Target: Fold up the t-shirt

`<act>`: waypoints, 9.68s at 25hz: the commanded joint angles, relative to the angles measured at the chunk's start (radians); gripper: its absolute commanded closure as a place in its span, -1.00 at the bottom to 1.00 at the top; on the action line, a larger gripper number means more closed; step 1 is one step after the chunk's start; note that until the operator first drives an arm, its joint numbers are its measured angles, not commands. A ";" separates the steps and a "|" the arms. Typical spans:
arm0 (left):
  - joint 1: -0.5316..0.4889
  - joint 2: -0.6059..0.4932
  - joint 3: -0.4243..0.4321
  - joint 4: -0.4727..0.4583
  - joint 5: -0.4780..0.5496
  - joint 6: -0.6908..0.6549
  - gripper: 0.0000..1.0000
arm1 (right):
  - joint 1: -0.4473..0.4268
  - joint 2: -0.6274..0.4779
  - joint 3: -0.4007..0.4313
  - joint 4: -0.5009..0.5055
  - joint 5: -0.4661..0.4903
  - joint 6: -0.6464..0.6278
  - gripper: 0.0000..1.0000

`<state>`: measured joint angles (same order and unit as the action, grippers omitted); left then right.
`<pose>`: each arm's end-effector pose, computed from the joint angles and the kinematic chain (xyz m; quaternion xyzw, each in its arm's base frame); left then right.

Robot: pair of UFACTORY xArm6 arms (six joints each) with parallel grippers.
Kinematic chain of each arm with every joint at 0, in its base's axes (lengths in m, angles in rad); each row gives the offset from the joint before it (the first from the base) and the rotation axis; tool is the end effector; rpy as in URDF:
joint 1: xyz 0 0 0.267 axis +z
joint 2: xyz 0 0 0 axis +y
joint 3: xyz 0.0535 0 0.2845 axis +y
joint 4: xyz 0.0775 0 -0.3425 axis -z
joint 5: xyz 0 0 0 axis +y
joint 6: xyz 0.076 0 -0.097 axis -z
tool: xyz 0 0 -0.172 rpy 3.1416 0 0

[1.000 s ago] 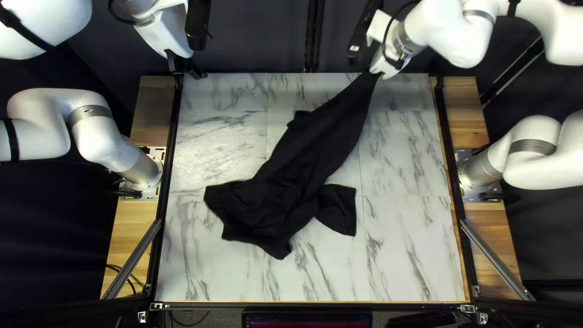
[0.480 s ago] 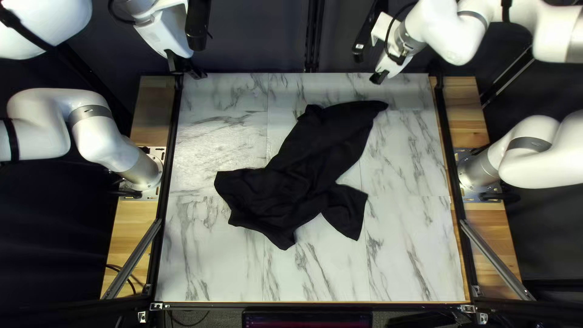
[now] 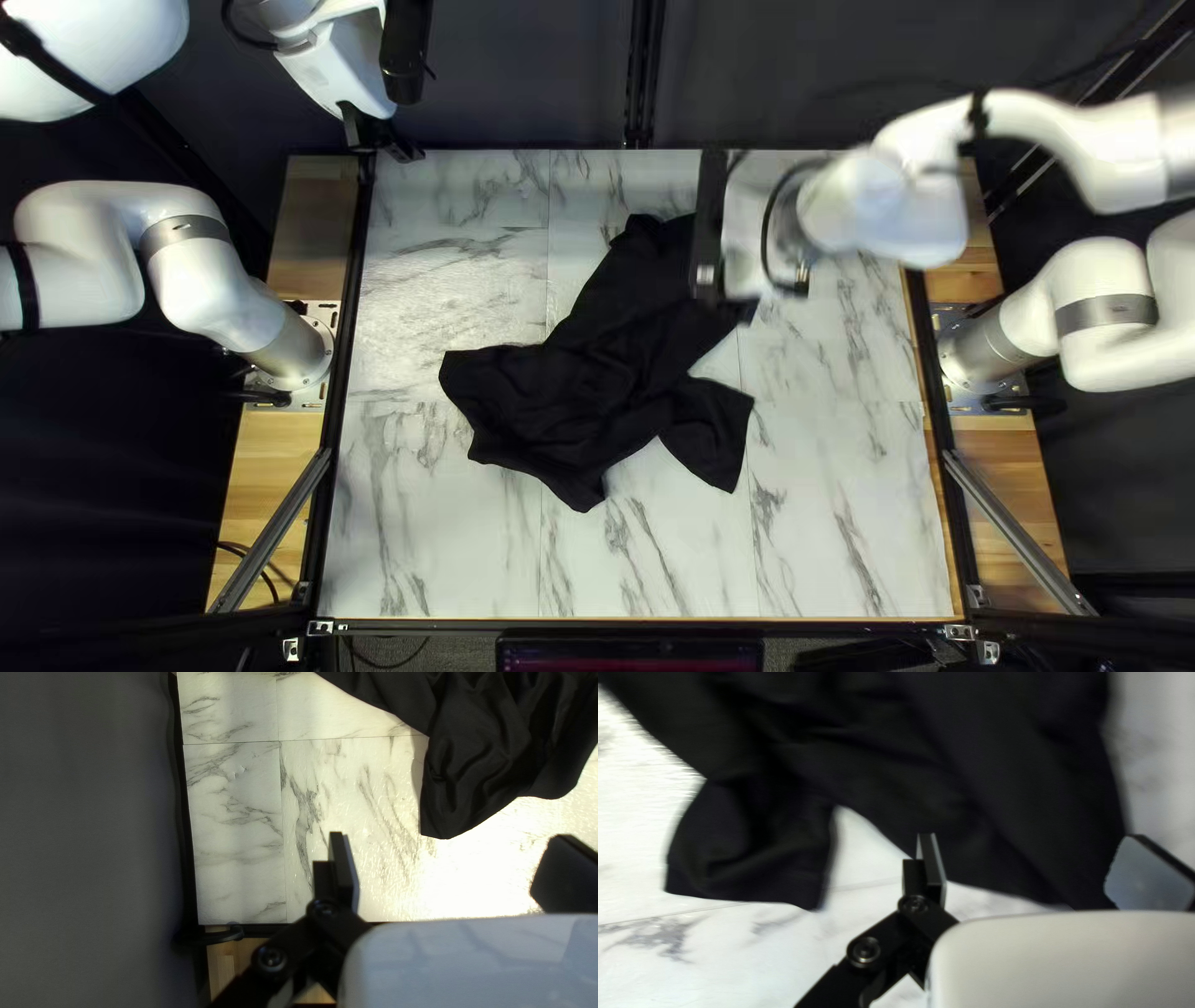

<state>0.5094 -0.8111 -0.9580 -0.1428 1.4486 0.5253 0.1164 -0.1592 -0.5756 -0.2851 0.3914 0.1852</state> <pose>0.2863 0.1179 0.4164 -0.9846 0.0105 -0.1736 0.0168 0.4559 0.0441 0.1274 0.9789 0.0865 0.1786 0.0496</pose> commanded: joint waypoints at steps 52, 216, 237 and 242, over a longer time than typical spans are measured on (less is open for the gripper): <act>0.000 0.000 0.000 0.000 0.000 0.000 -1.00 | 0.465 -0.135 -0.363 -0.010 0.769 0.092 1.00; -0.292 1.042 -0.093 0.430 -0.675 -0.717 0.98 | -0.570 -0.953 -0.187 0.362 1.135 -0.596 -1.00; -0.309 0.817 -0.223 0.505 -0.252 -0.681 0.51 | -0.570 -0.953 -0.187 0.362 1.135 -0.596 -1.00; -0.222 0.869 -0.187 0.518 -0.339 -0.662 0.30 | -0.570 -0.953 -0.187 0.362 1.135 -0.596 -1.00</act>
<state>0.2488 0.0357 -1.1631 0.3690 1.1541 -0.1498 -0.4540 -1.1124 -0.7627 0.0770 1.5265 -0.4105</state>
